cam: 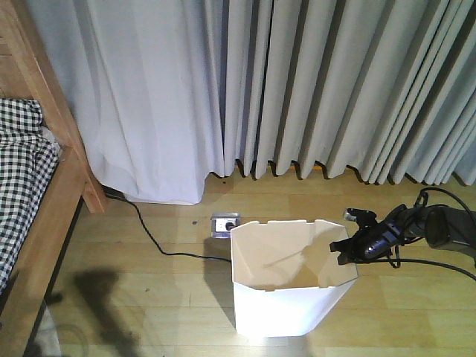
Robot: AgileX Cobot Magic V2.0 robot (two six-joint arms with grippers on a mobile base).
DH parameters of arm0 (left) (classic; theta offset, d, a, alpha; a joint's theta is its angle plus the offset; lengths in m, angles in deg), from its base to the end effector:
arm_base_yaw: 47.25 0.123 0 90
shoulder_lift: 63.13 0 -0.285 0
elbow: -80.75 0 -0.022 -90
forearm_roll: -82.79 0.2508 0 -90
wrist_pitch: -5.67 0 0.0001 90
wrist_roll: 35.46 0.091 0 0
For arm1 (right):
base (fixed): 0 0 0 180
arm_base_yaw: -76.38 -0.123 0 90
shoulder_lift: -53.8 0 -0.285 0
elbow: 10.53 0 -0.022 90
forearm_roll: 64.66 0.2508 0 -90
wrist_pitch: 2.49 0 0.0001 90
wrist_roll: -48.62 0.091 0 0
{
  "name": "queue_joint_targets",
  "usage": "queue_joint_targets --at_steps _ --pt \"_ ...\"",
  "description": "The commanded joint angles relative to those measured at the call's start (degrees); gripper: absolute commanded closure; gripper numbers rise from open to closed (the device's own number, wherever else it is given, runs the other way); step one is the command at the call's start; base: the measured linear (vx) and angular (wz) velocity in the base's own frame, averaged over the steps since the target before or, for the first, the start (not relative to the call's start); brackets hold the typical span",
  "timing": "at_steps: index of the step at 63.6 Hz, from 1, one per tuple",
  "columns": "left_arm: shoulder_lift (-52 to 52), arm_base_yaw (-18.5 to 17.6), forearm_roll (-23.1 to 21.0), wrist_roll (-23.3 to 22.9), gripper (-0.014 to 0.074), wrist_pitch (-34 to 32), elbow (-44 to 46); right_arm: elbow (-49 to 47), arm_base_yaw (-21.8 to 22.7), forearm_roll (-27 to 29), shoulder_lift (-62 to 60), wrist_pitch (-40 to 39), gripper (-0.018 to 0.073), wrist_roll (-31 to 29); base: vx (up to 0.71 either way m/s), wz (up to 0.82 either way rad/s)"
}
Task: Move trash bin to bedside with robot
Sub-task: 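Lower the bin to the floor beside the bed with the right gripper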
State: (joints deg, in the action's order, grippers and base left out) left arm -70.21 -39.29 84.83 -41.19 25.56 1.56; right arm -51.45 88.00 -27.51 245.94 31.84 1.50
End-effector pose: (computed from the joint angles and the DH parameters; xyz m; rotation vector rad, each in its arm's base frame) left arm 0.0527 0.0085 0.1710 -0.1984 1.8424 0.0616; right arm 0.4166 -0.0540 -0.2317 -0.0922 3.0132 0.5135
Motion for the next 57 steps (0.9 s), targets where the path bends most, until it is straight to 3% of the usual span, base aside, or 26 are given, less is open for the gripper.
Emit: queue_joint_targets --at_steps 1,23,39,57 --pt "0.81 -0.17 -0.13 -0.25 0.0603 -3.76 -0.19 -1.42 0.16 3.67 -4.23 4.3 0.0401 -0.31 0.0 0.0" --pt "0.81 -0.17 -0.13 -0.25 0.0603 -3.76 -0.19 -1.42 0.22 3.43 -4.23 4.29 0.0232 -0.31 0.0 0.0" --pt "0.81 -0.17 -0.13 -0.25 0.0603 -3.76 -0.19 -1.42 0.22 3.4 -4.23 4.36 0.0162 -0.31 0.0 0.0" --pt "0.81 -0.17 -0.13 -0.25 0.0603 -3.76 -0.19 -1.42 0.22 -1.73 -4.23 4.28 -0.0017 1.18 0.0 0.0"
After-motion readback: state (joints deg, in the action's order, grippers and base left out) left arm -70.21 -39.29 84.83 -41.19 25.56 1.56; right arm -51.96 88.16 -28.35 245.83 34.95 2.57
